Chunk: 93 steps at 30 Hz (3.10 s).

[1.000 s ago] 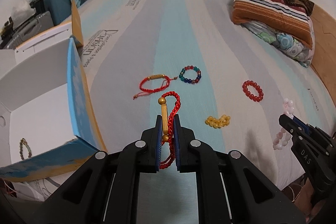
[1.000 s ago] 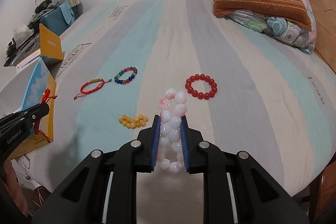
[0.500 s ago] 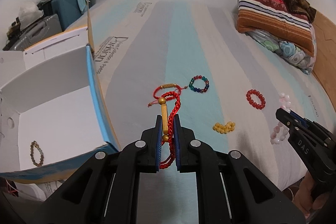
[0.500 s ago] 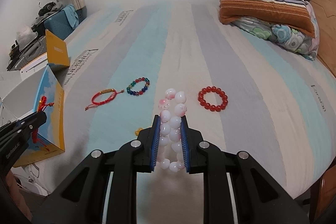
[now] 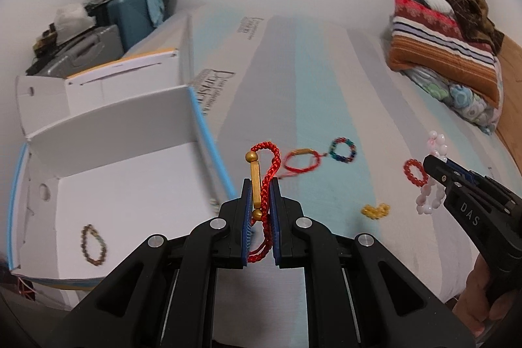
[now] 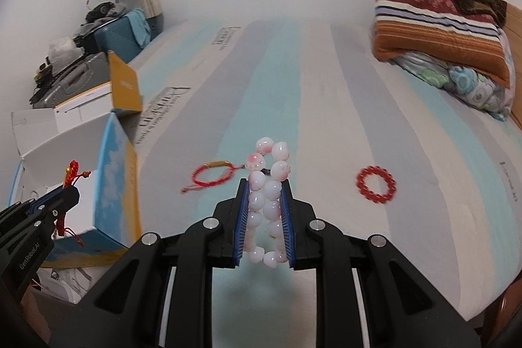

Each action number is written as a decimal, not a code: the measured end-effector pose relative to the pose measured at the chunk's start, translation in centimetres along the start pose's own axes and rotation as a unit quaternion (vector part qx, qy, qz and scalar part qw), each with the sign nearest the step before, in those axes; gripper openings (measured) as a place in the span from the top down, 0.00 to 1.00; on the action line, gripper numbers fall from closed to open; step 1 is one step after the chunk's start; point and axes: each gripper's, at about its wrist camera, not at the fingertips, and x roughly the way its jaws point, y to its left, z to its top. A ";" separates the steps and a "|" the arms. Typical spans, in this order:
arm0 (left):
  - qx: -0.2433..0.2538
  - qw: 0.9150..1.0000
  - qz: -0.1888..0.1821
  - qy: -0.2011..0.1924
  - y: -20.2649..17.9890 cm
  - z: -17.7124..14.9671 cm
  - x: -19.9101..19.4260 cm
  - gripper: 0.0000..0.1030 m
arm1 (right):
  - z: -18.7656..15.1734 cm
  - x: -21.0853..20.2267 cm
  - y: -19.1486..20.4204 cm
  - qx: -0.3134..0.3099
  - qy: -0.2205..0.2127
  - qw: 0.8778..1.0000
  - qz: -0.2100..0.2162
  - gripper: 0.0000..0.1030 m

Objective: Organize jewelry
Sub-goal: 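Carry the pink bead and red cord bracelets over the white box with both tools, then open both tools to drop the two bracelets into the box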

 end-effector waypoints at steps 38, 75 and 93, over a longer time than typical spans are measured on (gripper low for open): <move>-0.120 0.985 0.123 0.027 22.4 -3.6 -1.8 0.91 | -0.7 2.1 25.6 -0.131 0.015 0.984 0.122 0.83; -0.126 0.977 0.137 0.107 24.5 -4.5 4.2 0.91 | -3.2 9.9 28.5 -0.137 0.135 0.976 0.105 0.83; -0.131 0.978 0.139 0.082 24.2 -4.7 2.7 0.55 | -3.4 8.4 28.8 -0.144 0.111 0.976 0.117 0.59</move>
